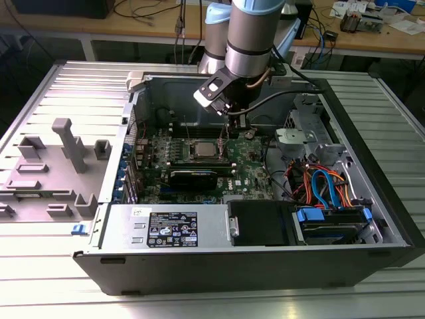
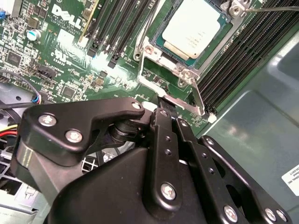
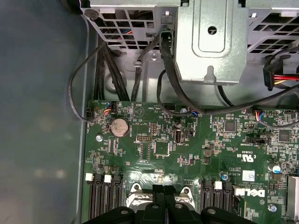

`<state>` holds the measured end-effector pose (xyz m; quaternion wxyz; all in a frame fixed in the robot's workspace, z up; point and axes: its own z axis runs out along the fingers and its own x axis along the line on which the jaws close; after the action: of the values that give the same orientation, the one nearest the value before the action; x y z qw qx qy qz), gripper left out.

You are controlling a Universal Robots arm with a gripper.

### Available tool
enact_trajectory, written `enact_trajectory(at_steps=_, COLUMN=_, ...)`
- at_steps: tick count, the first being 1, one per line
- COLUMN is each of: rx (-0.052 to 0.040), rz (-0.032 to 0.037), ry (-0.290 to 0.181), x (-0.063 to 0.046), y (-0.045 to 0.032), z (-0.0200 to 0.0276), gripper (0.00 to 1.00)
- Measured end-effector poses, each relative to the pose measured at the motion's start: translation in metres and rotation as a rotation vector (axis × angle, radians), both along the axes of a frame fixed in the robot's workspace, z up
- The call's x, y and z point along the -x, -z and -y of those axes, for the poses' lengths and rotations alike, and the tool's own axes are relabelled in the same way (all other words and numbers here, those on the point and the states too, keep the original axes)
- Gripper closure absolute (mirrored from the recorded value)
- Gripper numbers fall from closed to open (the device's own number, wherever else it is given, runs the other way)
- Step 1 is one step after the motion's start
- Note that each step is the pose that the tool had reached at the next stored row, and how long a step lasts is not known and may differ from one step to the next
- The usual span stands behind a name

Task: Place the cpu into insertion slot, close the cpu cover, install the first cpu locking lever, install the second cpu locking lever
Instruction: 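Close the cpu cover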

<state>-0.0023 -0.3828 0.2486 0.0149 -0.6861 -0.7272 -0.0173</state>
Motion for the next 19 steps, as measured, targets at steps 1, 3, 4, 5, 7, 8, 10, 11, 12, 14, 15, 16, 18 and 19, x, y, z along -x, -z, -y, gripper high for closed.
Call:
enact_trajectory(at_steps=1, rx=0.0000, rz=0.0000, ry=0.000, x=0.0005, y=0.0000, z=0.0000, gripper=0.89)
enact_trajectory(at_steps=3, rx=0.0000, rz=0.0000, ry=0.000, x=0.0017, y=0.0002, z=0.0000, gripper=0.89)
enact_trajectory(at_steps=4, rx=0.0000, rz=-0.0001, ry=0.000, x=0.0023, y=0.0003, z=0.0000, gripper=0.89)
enact_trajectory(at_steps=5, rx=0.0000, rz=-0.0001, ry=0.000, x=0.0026, y=0.0003, z=0.0000, gripper=0.89)
enact_trajectory(at_steps=7, rx=0.0000, rz=-0.0001, ry=0.000, x=0.0034, y=0.0004, z=0.0000, gripper=0.89)
enact_trajectory(at_steps=8, rx=0.0000, rz=-0.0002, ry=0.000, x=0.0037, y=0.0005, z=0.0000, gripper=0.89)
enact_trajectory(at_steps=10, rx=0.0000, rz=-0.0002, ry=0.000, x=0.0046, y=0.0006, z=0.0000, gripper=0.89)
enact_trajectory(at_steps=11, rx=0.0000, rz=-0.0002, ry=0.000, x=0.0052, y=0.0008, z=0.0000, gripper=0.89)
enact_trajectory(at_steps=12, rx=0.0000, rz=-0.0002, ry=0.000, x=0.0055, y=0.0009, z=0.0000, gripper=0.89)
enact_trajectory(at_steps=14, rx=0.0000, rz=-0.0004, ry=0.000, x=0.0064, y=0.0011, z=0.0000, gripper=0.89)
enact_trajectory(at_steps=15, rx=0.0000, rz=-0.0005, ry=0.000, x=0.0066, y=0.0011, z=0.0000, gripper=0.89)
enact_trajectory(at_steps=16, rx=0.0000, rz=-0.0006, ry=0.000, x=0.0071, y=0.0012, z=0.0000, gripper=0.89)
enact_trajectory(at_steps=18, rx=0.0000, rz=-0.0007, ry=0.000, x=0.0078, y=0.0013, z=0.0000, gripper=0.89)
enact_trajectory(at_steps=19, rx=0.0000, rz=-0.0007, ry=0.000, x=0.0084, y=0.0014, z=0.0000, gripper=0.89)
